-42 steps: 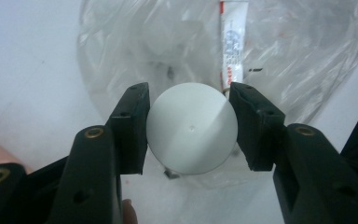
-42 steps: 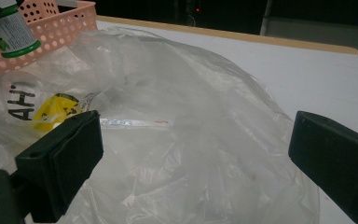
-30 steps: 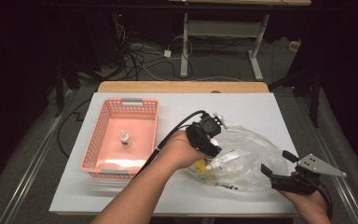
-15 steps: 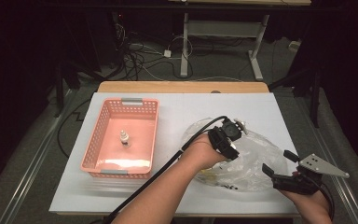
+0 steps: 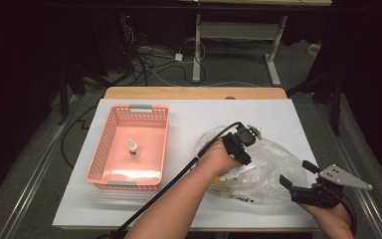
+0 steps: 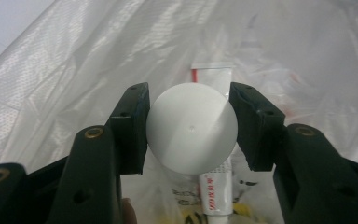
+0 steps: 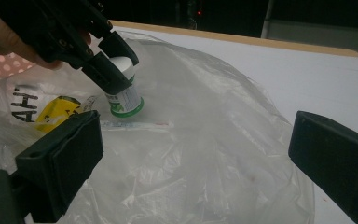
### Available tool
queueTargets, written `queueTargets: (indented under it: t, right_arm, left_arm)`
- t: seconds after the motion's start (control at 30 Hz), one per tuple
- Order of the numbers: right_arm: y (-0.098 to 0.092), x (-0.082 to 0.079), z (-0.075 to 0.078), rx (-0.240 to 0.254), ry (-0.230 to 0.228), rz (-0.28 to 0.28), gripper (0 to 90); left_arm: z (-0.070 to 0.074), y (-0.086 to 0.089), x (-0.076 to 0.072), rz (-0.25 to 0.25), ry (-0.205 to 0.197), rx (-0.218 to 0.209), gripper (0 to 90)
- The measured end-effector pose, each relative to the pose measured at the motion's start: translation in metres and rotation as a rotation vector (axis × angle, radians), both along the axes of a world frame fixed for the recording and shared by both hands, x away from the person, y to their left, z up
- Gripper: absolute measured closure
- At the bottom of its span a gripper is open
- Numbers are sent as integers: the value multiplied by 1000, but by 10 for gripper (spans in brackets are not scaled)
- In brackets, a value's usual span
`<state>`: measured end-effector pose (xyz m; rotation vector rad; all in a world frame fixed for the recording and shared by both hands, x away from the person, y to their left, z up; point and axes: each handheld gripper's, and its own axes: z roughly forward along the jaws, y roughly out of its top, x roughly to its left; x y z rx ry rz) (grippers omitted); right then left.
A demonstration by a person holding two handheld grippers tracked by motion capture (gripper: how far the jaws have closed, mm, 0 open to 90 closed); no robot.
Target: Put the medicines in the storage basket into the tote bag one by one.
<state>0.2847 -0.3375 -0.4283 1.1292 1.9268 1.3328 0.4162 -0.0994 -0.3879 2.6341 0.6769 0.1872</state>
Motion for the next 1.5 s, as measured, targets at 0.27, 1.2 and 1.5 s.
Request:
queueTargets:
  t: [0.27,1.2,1.5]
  right_arm:
    - [-1,0,0,0,1,-1,35]
    - [1,2,-2,-3,9,0,36]
    - [3,3,-2,-10,8,2,36]
  left_arm:
    - [-8,3,7,19,9,-1,488]
    - [18,73,-12,46,72,-85,52]
    - [21,114,-20,94,82,-79,0]
